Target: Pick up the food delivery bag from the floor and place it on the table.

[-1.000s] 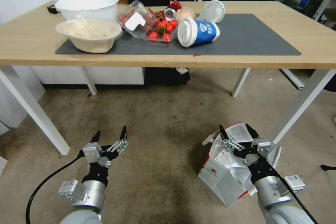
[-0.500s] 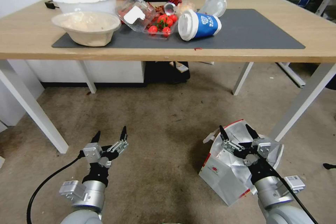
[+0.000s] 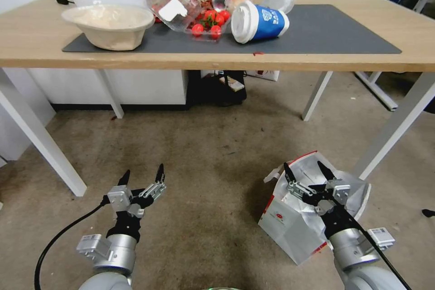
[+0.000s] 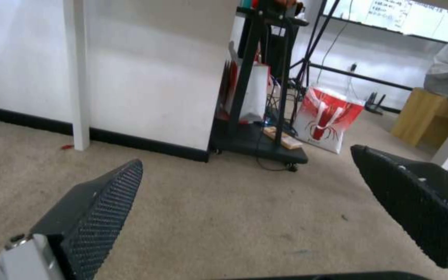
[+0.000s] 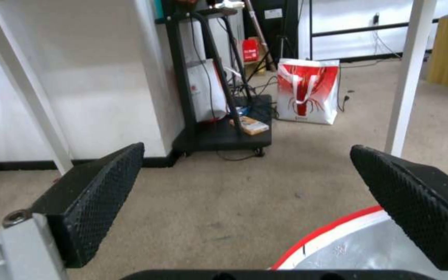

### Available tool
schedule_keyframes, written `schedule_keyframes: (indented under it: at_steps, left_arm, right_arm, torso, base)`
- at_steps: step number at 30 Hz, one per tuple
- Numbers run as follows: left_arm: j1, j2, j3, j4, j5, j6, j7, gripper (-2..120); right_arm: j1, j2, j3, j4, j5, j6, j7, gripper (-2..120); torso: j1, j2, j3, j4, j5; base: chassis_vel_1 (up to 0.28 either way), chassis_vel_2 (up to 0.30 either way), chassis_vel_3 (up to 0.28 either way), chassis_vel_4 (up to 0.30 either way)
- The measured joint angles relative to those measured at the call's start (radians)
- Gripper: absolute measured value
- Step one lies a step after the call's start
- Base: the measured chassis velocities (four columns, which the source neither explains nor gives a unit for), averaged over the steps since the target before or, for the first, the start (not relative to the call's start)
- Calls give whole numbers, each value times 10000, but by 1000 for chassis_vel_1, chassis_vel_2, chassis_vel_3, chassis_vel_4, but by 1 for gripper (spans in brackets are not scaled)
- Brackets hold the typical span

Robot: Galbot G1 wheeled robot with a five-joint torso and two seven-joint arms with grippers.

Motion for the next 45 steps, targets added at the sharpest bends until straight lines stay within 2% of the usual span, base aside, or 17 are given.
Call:
schedule_keyframes:
  at_steps: [4,10,35,39,42,43,45]
  left_arm:
    - [8,16,-6,0,0,-2,0,100]
    - [2,11,-6,1,0,-5,1,100]
    - [68,-1,49,-43,-35,-52,32,100]
    - [37,56,19,22,-82,-88,87,100]
    - [44,137,-60,20,236,-81,197,100]
    - [44,137,-60,20,236,-81,197,100]
    - [51,179,-73,4,320,-16,197,100]
  right_arm:
    - [-7,8,5,0,0,-1,-4,100]
    - [-17,14,6,-1,-1,-2,-10,100]
    - [0,-23,-26,-1,5,-69,-43,100]
    - [150,-400,216,-186,377,-150,170,100]
    - [560,-1449,1341,-465,1417,-973,970,100]
    - [560,-1449,1341,-465,1417,-973,970,100]
    - [618,-2170,2133,-470,1816,-1890,1632,100]
  torso:
    - [-8,-157,-147,0,1]
    - [-41,-304,-158,0,0]
    - [-39,-243,-159,1,0]
    - [-37,-235,-159,-2,1]
    - [-35,-227,-159,2,7]
    - [-35,-227,-159,2,7]
    - [-33,-223,-159,0,-2]
  base:
    - [0,0,0,0]
    - [0,0,0,0]
    - [0,0,0,0]
    - [0,0,0,0]
    - [0,0,0,0]
    - [0,0,0,0]
    - [0,0,0,0]
